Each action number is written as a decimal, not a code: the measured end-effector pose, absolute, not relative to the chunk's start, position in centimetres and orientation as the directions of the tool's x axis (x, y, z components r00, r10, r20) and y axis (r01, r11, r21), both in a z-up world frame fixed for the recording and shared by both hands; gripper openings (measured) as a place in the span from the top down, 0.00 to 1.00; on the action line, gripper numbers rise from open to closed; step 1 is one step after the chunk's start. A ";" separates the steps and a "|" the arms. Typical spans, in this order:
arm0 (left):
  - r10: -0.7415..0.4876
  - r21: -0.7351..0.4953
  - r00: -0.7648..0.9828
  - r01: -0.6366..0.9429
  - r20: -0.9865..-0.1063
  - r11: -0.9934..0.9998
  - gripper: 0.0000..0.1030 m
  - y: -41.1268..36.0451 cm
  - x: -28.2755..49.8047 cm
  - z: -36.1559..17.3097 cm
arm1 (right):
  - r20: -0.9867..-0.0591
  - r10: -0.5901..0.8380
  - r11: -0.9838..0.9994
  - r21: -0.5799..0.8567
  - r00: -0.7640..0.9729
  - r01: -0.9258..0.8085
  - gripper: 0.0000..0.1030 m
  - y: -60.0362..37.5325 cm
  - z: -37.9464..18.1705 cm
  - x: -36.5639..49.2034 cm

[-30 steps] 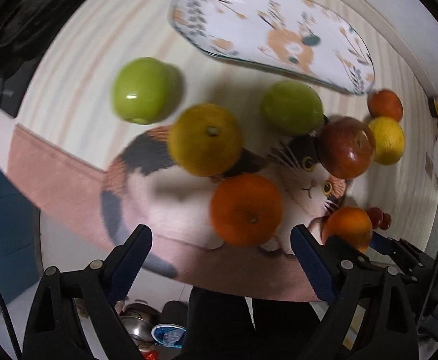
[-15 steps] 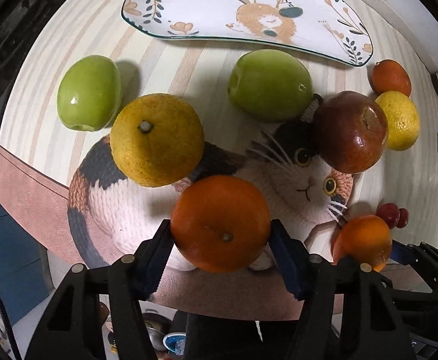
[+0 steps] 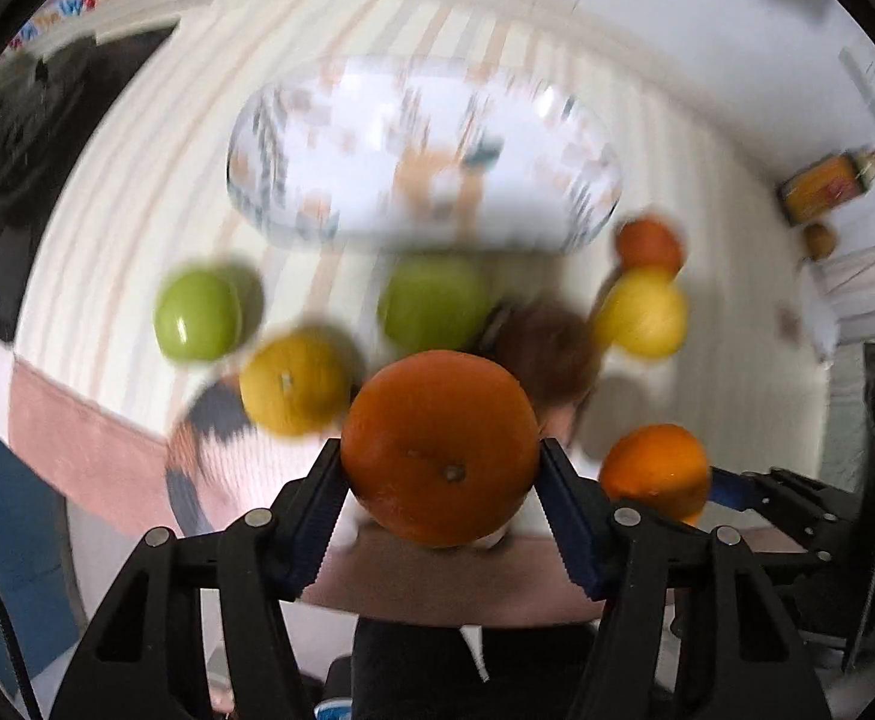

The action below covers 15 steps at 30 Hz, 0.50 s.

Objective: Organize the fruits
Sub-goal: 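Carry both oranges to the white floral plate and lower them onto it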

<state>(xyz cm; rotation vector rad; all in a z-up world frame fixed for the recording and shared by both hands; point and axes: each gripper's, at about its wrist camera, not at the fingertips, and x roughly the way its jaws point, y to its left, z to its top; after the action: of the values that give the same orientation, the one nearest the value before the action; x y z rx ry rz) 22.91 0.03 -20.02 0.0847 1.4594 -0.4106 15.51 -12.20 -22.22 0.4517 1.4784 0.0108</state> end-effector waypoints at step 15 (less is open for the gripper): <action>-0.156 -0.137 0.044 0.298 -0.987 0.945 0.41 -0.2 40.6 -23.3 | -0.963 0.197 0.958 0.229 0.182 0.173 0.35 -14.0 -24.3 35.4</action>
<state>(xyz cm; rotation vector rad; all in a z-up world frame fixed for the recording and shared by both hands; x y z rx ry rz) 40.61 -0.19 -23.28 0.1161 1.4879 -0.3483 35.40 -14.00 -24.28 0.3155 1.3950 0.0180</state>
